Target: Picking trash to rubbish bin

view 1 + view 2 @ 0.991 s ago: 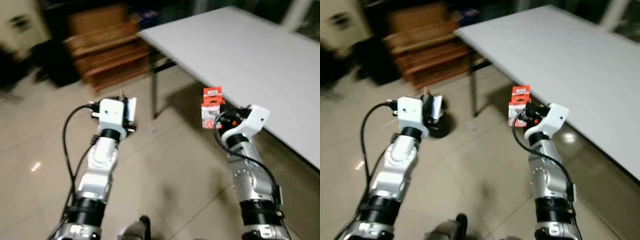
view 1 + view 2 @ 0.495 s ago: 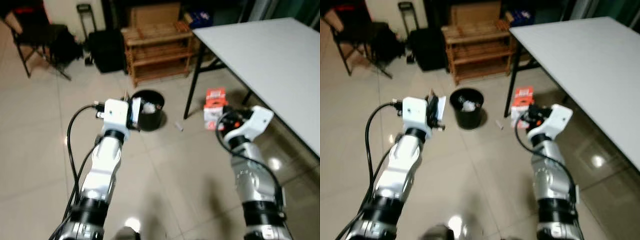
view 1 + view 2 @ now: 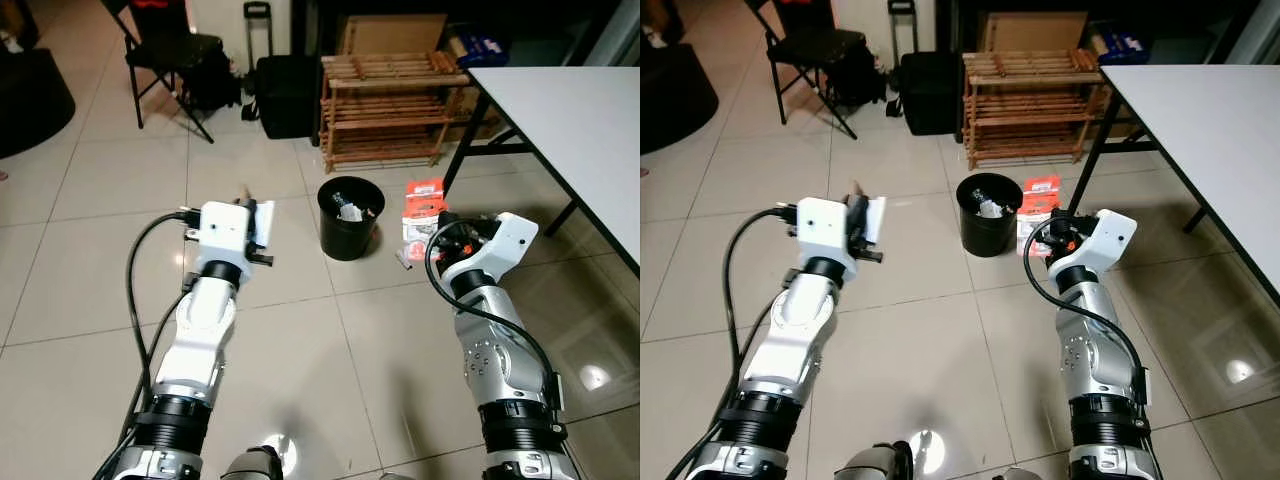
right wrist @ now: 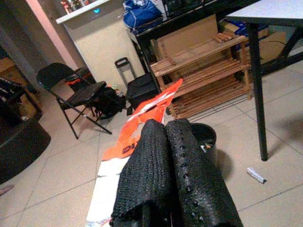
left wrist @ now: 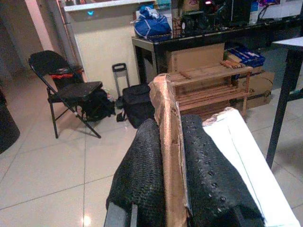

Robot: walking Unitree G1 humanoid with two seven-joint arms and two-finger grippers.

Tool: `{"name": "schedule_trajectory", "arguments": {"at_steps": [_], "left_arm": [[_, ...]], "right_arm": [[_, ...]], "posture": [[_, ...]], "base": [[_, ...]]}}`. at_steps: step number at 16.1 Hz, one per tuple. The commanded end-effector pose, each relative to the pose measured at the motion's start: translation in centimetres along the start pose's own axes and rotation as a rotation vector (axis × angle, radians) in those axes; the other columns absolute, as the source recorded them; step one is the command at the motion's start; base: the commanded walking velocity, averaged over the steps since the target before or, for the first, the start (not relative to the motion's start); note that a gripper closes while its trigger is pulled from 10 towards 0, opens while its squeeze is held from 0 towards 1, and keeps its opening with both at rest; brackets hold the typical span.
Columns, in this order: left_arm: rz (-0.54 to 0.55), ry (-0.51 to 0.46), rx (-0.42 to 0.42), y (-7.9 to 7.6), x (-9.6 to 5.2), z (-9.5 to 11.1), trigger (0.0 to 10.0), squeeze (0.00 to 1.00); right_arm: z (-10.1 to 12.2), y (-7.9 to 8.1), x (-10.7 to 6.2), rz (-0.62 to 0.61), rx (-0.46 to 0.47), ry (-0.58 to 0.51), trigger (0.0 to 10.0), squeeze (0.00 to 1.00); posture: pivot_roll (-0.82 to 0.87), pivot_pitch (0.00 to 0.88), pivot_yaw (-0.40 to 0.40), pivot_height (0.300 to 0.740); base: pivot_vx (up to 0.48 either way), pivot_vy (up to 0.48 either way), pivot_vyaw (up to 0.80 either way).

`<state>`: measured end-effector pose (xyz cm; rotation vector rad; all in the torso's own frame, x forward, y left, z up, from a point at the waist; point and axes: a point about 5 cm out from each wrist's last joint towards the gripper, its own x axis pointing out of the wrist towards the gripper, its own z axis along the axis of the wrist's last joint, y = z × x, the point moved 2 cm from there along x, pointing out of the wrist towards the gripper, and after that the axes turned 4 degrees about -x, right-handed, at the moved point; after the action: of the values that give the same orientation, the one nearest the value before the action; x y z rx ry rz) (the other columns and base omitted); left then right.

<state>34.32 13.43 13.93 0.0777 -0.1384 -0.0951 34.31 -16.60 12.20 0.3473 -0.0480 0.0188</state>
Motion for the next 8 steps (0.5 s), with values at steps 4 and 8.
{"name": "schedule_trajectory", "arguments": {"at_steps": [4,8], "left_arm": [[-0.010,0.022,-0.017,-0.31,0.00,-0.38,10.0,0.00],[-0.005,0.030,-0.006,-0.20,0.03,-0.53,10.0,0.00]], "right_arm": [[-0.44,0.02,-0.05,0.010,-0.031,0.023,10.0,0.00],[-0.57,0.06,0.01,0.015,-0.048,0.032,10.0,0.00]], "posture": [[-0.01,0.113,-0.038,0.740],[-0.01,0.112,-0.037,0.740]], "base": [[0.000,0.000,0.00],[0.000,0.000,0.00]]}}
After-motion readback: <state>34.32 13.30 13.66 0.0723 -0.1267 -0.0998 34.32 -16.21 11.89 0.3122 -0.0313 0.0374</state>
